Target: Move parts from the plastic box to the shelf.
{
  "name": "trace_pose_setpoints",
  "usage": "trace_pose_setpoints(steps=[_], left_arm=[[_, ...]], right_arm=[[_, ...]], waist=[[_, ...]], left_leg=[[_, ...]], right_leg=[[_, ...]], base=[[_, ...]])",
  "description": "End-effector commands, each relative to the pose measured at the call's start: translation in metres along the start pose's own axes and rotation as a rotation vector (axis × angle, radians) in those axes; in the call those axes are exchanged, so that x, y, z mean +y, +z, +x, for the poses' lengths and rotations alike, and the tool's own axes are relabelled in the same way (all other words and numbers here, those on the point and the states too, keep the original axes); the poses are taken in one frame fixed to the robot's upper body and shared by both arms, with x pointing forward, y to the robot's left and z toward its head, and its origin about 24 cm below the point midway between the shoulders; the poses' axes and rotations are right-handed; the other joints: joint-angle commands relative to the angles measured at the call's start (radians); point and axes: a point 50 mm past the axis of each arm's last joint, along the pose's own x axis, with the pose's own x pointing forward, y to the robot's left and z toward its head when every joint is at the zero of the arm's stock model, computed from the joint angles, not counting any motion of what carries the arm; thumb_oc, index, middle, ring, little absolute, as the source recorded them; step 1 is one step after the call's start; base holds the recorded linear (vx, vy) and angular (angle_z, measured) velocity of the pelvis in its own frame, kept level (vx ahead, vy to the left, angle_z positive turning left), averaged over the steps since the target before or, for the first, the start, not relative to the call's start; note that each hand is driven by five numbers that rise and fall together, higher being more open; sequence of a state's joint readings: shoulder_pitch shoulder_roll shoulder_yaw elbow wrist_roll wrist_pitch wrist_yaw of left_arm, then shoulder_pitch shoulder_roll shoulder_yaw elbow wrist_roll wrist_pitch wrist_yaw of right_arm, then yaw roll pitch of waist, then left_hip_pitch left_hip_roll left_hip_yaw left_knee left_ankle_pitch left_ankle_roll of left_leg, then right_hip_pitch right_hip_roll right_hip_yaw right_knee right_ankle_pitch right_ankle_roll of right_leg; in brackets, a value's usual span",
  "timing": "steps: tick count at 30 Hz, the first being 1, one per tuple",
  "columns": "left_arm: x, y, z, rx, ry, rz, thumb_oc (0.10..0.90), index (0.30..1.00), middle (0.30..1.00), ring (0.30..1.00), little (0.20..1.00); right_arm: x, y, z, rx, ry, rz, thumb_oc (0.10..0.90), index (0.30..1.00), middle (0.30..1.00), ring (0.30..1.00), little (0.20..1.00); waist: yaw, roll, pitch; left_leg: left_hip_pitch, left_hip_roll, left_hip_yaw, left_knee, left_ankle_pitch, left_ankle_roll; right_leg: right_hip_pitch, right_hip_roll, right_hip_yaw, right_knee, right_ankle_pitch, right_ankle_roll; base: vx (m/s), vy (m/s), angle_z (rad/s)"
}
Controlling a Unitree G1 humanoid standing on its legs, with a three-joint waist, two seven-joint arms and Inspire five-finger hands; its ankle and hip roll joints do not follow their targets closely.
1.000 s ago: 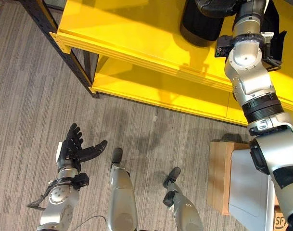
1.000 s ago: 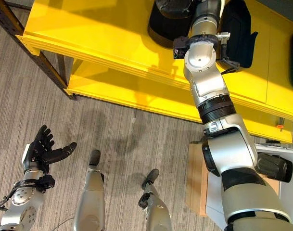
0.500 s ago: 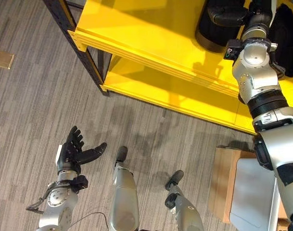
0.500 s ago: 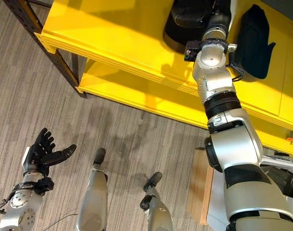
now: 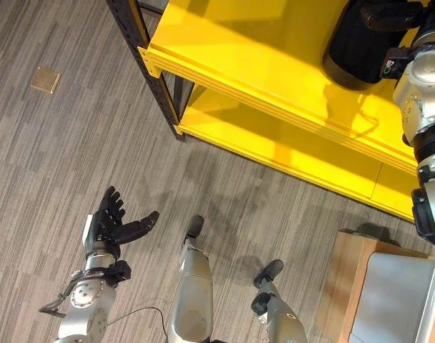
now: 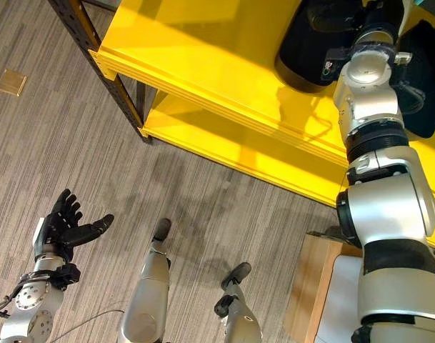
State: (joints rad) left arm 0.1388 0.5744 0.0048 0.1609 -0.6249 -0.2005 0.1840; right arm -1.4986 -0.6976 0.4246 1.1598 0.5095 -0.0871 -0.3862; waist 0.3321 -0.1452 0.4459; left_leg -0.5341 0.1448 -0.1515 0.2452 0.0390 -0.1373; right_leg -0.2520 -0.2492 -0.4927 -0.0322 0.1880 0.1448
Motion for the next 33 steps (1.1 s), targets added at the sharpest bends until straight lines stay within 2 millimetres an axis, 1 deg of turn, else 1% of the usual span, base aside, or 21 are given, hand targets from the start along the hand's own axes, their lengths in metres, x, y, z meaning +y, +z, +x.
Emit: trace_pose_setpoints(steps=[1, 4, 8, 15, 19, 22, 27, 33], left_arm=[[0.009, 0.025, -0.004, -0.123, -0.036, 0.033, 0.900, 1.000, 1.000, 1.000, 1.000], [0.009, 0.024, -0.005, -0.119, -0.040, 0.029, 0.900, 1.000, 1.000, 1.000, 1.000], [0.009, 0.024, -0.004, -0.118, -0.039, 0.030, 0.900, 1.000, 1.000, 1.000, 1.000], [0.010, 0.024, -0.004, -0.119, -0.025, 0.021, 0.900, 1.000, 1.000, 1.000, 1.000], [0.011, 0.024, -0.004, -0.122, -0.022, 0.020, 0.900, 1.000, 1.000, 1.000, 1.000], [0.012, 0.025, -0.004, -0.125, -0.017, 0.022, 0.900, 1.000, 1.000, 1.000, 1.000], [0.012, 0.024, -0.004, -0.124, -0.014, 0.024, 0.900, 1.000, 1.000, 1.000, 1.000], [0.012, 0.026, -0.005, -0.130, -0.018, 0.025, 0.900, 1.000, 1.000, 1.000, 1.000]], right_arm=[[-0.014, 0.050, 0.009, -0.198, -0.033, -0.079, 0.900, 1.000, 1.000, 1.000, 1.000], [-0.018, 0.049, 0.011, -0.191, -0.041, -0.109, 0.900, 1.000, 1.000, 1.000, 1.000], [-0.018, 0.050, 0.011, -0.190, -0.039, -0.125, 0.900, 1.000, 1.000, 1.000, 1.000], [-0.008, 0.051, 0.010, -0.194, -0.019, -0.129, 0.900, 1.000, 1.000, 1.000, 1.000], [-0.008, 0.052, 0.010, -0.198, -0.022, -0.123, 0.900, 1.000, 1.000, 1.000, 1.000], [-0.004, 0.050, 0.009, -0.193, -0.014, -0.123, 0.900, 1.000, 1.000, 1.000, 1.000], [-0.005, 0.047, 0.009, -0.183, -0.016, -0.134, 0.900, 1.000, 1.000, 1.000, 1.000], [-0.005, 0.043, 0.009, -0.178, -0.006, -0.206, 0.900, 1.000, 1.000, 1.000, 1.000]], waist=[[-0.011, -0.034, -0.116], [-0.007, -0.032, -0.115], [-0.004, -0.031, -0.112], [0.006, -0.030, -0.101], [0.008, -0.031, -0.098], [0.009, -0.032, -0.093], [0.012, -0.031, -0.085], [0.019, -0.034, -0.076]], left_leg=[[-0.014, -0.084, -0.006, -0.054, -0.010, 0.088], [-0.020, -0.091, -0.011, -0.051, -0.011, 0.088], [-0.024, -0.094, -0.016, -0.050, -0.011, 0.088], [-0.039, -0.106, -0.022, -0.041, -0.014, 0.089], [-0.043, -0.110, -0.026, -0.040, -0.016, 0.090], [-0.049, -0.113, -0.029, -0.035, -0.016, 0.089], [-0.057, -0.116, -0.036, -0.035, -0.014, 0.090], [-0.064, -0.122, -0.038, -0.034, -0.012, 0.091]], right_leg=[[0.155, 0.039, 0.040, 0.149, -0.199, 0.039], [0.156, 0.041, 0.034, 0.147, -0.203, 0.038], [0.156, 0.043, 0.033, 0.145, -0.208, 0.036], [0.158, 0.046, 0.027, 0.143, -0.211, 0.035], [0.158, 0.046, 0.025, 0.142, -0.214, 0.035], [0.156, 0.047, 0.023, 0.143, -0.215, 0.034], [0.154, 0.048, 0.018, 0.141, -0.217, 0.034], [0.155, 0.049, 0.012, 0.137, -0.214, 0.035]], base=[[0.02, -0.005, 0.16], [0.02, -0.002, 0.11], [0.00, 0.000, 0.01], [0.02, 0.003, 0.03], [0.01, 0.005, 0.04], [0.00, 0.005, 0.01], [0.00, 0.002, 0.01], [0.00, 0.003, 0.02]])
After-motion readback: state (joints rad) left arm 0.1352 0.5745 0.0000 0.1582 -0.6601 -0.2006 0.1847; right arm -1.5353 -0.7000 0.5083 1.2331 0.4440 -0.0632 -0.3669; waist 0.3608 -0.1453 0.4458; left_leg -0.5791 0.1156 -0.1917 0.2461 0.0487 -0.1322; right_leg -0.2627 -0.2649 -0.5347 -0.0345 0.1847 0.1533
